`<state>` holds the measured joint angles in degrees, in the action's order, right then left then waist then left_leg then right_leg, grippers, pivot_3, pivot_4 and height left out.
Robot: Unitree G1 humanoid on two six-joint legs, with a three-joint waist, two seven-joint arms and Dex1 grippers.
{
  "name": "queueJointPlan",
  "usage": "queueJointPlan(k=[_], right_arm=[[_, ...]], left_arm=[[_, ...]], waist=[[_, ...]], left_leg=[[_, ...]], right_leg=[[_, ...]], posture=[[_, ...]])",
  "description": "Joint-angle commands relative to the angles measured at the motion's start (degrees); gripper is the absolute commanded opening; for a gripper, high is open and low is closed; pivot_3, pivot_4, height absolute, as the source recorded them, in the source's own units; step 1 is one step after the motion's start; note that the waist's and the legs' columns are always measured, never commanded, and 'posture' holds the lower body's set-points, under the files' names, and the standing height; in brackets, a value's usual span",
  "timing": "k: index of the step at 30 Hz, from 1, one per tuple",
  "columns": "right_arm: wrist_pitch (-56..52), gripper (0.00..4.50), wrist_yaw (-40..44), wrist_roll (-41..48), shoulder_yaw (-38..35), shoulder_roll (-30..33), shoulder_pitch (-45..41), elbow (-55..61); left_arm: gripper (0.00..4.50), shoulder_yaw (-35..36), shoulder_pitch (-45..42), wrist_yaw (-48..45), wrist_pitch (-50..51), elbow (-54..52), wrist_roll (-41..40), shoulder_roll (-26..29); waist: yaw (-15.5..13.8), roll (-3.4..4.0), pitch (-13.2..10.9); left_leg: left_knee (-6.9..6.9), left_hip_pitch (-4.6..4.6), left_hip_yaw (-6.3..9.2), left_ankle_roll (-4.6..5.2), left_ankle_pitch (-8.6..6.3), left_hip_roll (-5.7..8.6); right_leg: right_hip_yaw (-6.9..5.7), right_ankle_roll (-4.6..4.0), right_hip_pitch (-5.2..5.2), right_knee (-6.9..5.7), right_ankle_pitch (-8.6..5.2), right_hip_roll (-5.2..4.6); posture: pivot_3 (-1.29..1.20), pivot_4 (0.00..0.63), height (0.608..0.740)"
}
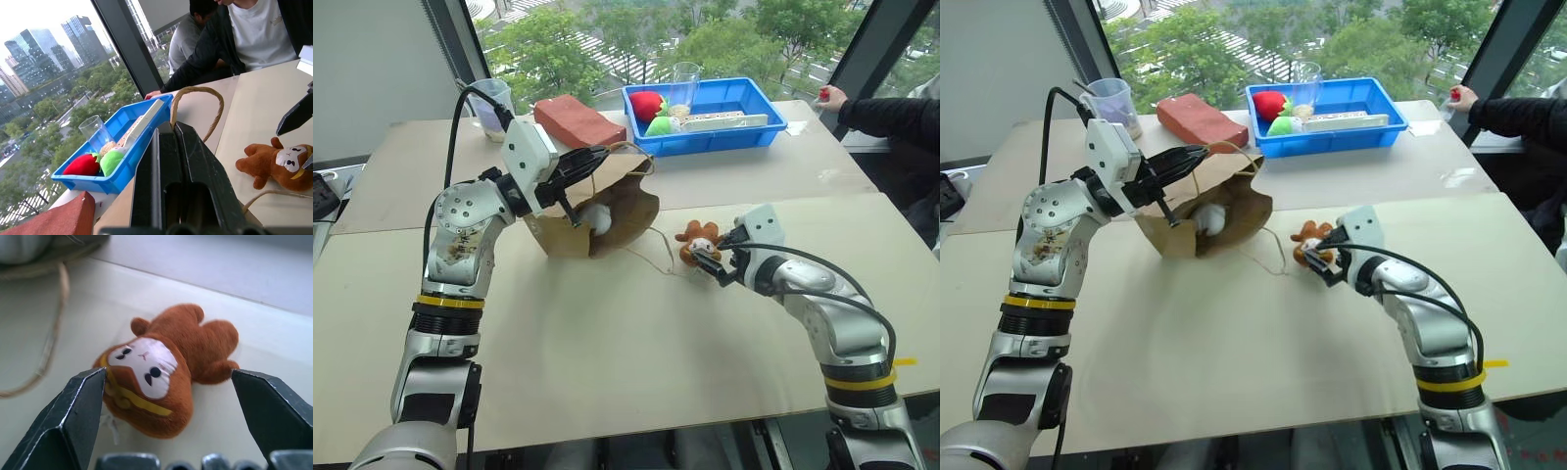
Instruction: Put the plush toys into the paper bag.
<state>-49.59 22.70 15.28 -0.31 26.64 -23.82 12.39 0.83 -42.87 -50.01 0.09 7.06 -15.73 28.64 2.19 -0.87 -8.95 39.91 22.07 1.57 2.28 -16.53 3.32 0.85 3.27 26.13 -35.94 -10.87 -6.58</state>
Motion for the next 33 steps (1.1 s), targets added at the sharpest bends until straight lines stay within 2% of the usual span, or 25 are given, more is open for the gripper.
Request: queueJointPlan(k=[1,4,6,11,14,17,19,21,25,33], right_arm=[[-0.66,4.23,-0.78,1.15,-1.68,-1.75,-1.02,-0.84],[-0.41,3.40,-0.76,2.19,-2.69,-3.74,-1.38,-2.21],[-0.16,2.68,-0.84,2.30,-2.84,-4.34,-1.47,-2.46],[0.71,0.93,-0.31,2.13,-2.96,-4.25,-1.67,-2.93],[1.16,0.04,0.64,2.72,-4.07,-3.30,-0.92,-1.10],[-0.47,0.02,5.57,5.78,-4.67,-0.07,-1.22,2.85],[-5.02,0.02,9.06,11.61,-6.67,1.59,-3.06,6.86],[-9.43,0.02,8.64,18.76,-9.97,-1.08,-5.92,9.30],[-14.59,0.02,5.89,24.85,-10.23,-5.90,-11.12,10.65],[-14.58,0.02,1.70,24.49,-5.62,-12.45,-14.10,6.30]], left_arm=[[0.00,0.96,-1.60,0.63,-0.45,-1.22,0.31,0.82],[0.00,1.02,-1.21,0.75,-0.17,-1.86,0.28,1.09],[0.00,1.15,-0.75,0.91,0.11,-2.46,0.27,1.40],[0.00,1.29,0.27,1.14,0.31,-3.40,0.04,2.01],[0.00,1.48,0.83,1.42,0.75,-4.60,-0.07,2.29],[0.00,1.57,0.79,1.49,1.24,-5.15,-0.37,2.25],[0.00,1.38,1.50,0.96,1.28,-5.81,-0.71,2.26],[0.00,1.23,1.69,0.68,1.04,-5.87,-0.74,2.26],[0.00,0.81,0.50,-0.44,0.61,-5.05,-0.92,2.15],[0.00,0.39,-0.97,-0.97,0.39,-4.21,-0.48,1.47]], waist=[[0.00,0.00,0.00],[-0.11,0.00,0.00],[-0.23,0.00,0.00],[-0.22,0.00,0.00],[-0.25,0.00,0.00],[-0.42,0.00,0.00],[-0.45,0.00,0.00],[-0.29,0.00,0.00],[0.10,0.00,0.00],[-0.38,0.00,0.00]], left_leg=[[0.00,0.00,0.00,0.00,0.00,0.00],[0.00,0.00,0.01,0.00,0.00,0.00],[0.02,0.01,0.01,0.00,0.00,0.00],[0.01,0.00,0.01,0.00,0.00,0.00],[0.01,0.00,0.01,0.00,0.00,0.01],[0.01,0.02,0.01,0.00,0.00,0.02],[0.02,0.03,0.01,0.02,-0.01,0.02],[0.01,0.02,0.01,0.05,-0.03,-0.01],[-0.03,-0.06,0.12,0.05,-0.03,-0.05],[0.03,0.01,0.15,0.04,-0.03,0.13]], right_leg=[[0.00,0.00,0.00,0.01,0.00,0.00],[0.00,0.00,-0.01,0.04,0.00,0.00],[0.00,0.00,-0.01,0.03,0.00,0.00],[-0.01,0.00,-0.01,0.03,0.00,0.00],[-0.01,0.00,-0.01,0.04,0.00,0.00],[-0.01,0.00,0.00,0.04,0.00,0.00],[-0.01,0.00,0.00,0.07,0.00,-0.01],[-0.02,0.00,-0.01,0.08,0.00,0.00],[0.01,-0.01,0.00,0.00,0.01,0.08],[-0.02,0.00,0.03,0.01,0.01,-0.07]], posture=[[0.00,0.150,0.740],[0.00,0.150,0.740],[0.00,0.150,0.740],[0.00,0.150,0.740],[0.00,0.150,0.740],[0.00,0.150,0.740],[0.00,0.150,0.740],[0.00,0.150,0.740],[0.00,0.150,0.740],[0.00,0.150,0.740]])
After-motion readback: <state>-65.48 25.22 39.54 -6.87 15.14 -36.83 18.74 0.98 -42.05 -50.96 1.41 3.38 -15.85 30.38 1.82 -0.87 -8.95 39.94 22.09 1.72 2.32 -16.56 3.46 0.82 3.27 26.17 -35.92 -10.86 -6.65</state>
